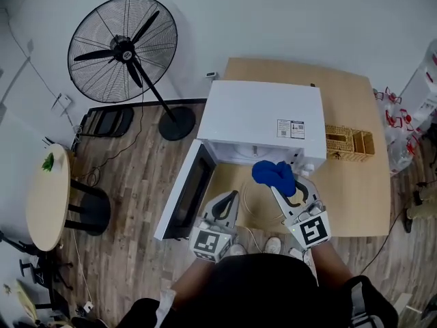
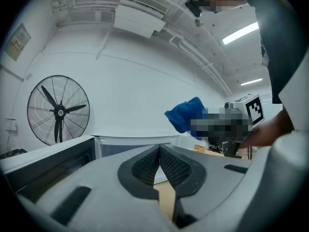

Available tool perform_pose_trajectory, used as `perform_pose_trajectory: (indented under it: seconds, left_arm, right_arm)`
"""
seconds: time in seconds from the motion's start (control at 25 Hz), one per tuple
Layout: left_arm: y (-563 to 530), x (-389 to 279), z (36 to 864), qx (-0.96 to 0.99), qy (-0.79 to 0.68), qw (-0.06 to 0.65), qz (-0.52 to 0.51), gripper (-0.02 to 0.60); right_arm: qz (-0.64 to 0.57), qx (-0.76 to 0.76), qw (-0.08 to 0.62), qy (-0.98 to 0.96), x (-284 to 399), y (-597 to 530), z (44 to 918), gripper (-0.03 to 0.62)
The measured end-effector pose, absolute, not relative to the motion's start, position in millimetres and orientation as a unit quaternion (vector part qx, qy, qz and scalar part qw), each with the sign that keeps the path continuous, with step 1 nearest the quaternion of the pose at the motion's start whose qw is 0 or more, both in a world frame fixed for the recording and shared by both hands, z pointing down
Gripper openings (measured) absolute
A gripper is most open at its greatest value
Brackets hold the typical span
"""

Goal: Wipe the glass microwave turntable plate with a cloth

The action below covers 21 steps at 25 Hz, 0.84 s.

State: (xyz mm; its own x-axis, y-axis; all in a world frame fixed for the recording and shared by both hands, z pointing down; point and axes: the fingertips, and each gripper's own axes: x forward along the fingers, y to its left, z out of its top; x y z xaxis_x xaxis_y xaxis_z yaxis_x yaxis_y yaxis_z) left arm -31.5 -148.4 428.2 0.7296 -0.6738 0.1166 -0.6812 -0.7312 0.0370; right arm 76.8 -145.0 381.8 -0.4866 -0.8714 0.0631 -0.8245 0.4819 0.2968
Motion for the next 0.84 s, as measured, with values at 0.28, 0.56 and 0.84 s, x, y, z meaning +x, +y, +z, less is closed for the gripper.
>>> perform_pose_trajectory:
  seconds: [0.28, 0.56, 0.84]
  left_arm:
    - [-148, -23, 418, 0.932, -0.360, 0.030, 0.037, 0.006]
    - [-146, -27, 419, 0.930, -0.366, 0.032, 0.034, 0.005]
    - [-146, -28, 420, 0.928, -0.368, 0.035, 0.037, 0.005]
  right_arm:
    - [-0.118, 0.514, 0.099, -0.844, 86, -145, 374, 0.130]
    - [-0.119, 0.521, 0.095, -0.840, 90, -143, 371, 0.132]
    - [-0.134, 0.521, 0.086, -0.839, 87, -142, 364, 0.132]
